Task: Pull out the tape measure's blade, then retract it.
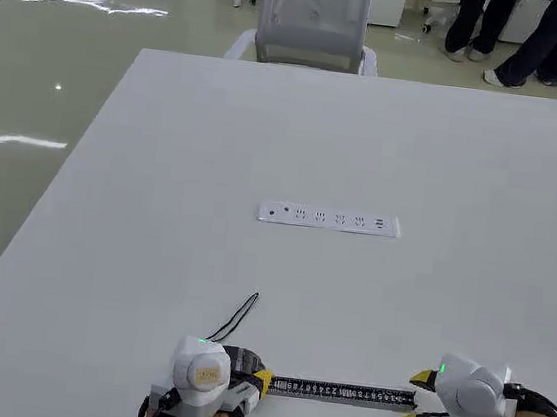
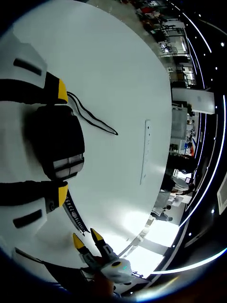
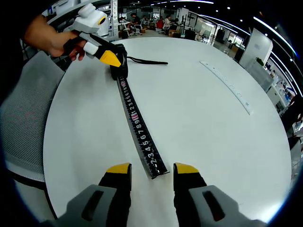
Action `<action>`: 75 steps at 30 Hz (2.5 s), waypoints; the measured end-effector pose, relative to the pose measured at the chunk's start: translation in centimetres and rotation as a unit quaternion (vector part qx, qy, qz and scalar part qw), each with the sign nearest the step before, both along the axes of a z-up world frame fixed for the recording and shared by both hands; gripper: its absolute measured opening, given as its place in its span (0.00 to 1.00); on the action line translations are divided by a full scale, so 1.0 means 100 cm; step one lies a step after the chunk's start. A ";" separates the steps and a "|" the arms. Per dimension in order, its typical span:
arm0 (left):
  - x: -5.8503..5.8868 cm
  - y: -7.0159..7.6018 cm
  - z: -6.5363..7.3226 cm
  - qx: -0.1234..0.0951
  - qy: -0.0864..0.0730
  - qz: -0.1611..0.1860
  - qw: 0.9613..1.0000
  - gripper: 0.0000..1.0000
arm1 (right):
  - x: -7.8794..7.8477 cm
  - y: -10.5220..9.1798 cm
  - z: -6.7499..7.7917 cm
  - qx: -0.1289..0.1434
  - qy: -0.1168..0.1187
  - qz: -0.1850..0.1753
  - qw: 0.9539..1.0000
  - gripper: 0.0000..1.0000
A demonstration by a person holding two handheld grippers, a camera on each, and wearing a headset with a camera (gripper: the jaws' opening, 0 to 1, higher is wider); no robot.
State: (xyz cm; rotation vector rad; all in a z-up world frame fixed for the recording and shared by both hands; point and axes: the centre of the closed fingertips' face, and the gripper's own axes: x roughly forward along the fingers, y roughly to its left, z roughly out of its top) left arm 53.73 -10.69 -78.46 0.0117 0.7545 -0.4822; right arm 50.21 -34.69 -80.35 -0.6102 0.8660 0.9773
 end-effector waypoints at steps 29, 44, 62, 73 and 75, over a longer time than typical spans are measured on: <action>0.002 -0.001 -0.003 0.030 0.020 -0.018 0.999 0.61 | 0.006 -0.005 -0.007 -0.042 -0.021 0.031 0.998 0.15; 0.003 0.000 -0.004 0.061 0.019 -0.018 0.998 0.59 | 0.005 0.002 -0.008 -0.045 -0.013 0.041 0.998 0.14; 0.004 0.000 -0.005 0.056 0.023 -0.020 0.998 0.58 | 0.005 0.002 -0.009 -0.049 -0.013 0.046 0.998 0.13; 0.002 0.000 -0.005 0.054 0.023 -0.018 0.998 0.58 | 0.004 0.003 -0.007 -0.054 -0.013 0.047 0.997 0.13; 0.002 0.000 -0.004 0.054 0.024 -0.019 0.998 0.58 | 0.004 0.004 -0.006 -0.051 -0.012 0.045 0.998 0.13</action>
